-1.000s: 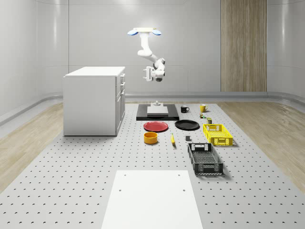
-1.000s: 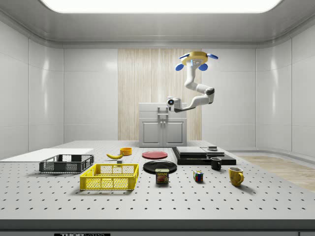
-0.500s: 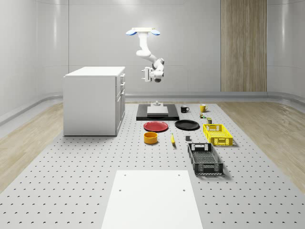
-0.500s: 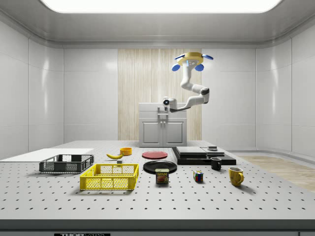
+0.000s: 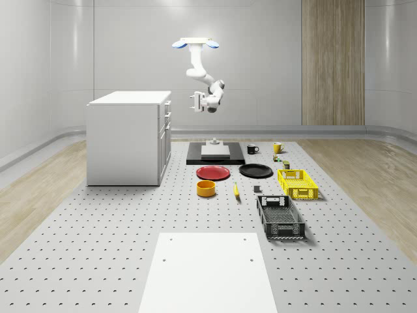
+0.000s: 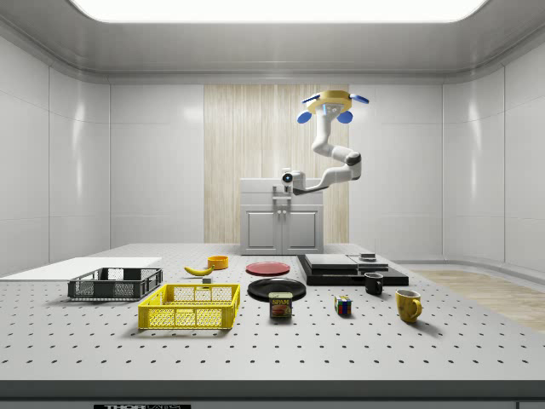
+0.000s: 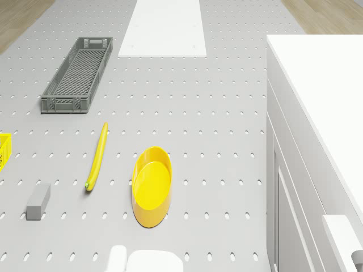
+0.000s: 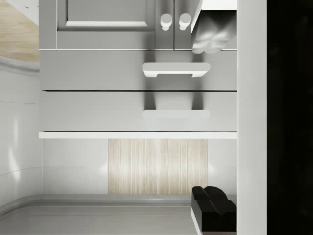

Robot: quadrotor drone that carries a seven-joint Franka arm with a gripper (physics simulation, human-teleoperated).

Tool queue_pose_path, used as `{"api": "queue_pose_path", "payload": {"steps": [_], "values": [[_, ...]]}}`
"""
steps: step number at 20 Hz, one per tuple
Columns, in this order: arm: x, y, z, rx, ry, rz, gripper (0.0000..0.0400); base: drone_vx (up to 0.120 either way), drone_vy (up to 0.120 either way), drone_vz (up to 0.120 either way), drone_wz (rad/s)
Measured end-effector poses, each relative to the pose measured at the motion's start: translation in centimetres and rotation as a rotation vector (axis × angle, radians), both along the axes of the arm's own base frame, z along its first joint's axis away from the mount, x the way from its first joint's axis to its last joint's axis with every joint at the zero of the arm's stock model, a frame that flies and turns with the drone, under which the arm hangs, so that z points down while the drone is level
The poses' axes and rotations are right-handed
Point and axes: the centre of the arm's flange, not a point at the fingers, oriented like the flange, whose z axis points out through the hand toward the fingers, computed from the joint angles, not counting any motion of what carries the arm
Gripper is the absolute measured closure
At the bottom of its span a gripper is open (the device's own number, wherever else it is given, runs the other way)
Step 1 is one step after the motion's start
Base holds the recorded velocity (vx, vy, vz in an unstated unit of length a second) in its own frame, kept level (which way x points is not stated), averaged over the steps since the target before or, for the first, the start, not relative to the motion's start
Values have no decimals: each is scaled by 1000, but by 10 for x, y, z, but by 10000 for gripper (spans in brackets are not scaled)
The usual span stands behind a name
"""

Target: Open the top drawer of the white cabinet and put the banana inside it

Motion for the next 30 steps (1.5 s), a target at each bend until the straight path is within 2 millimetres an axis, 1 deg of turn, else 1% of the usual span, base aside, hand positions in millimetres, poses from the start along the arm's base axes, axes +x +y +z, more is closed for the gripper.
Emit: {"api": "queue_pose_path", "payload": {"steps": [11, 30], "values": [[0, 57, 0, 0, 0, 0, 0, 0, 0, 0, 0], [0, 147, 0, 1, 0, 0, 0, 0, 0, 0, 0]]}}
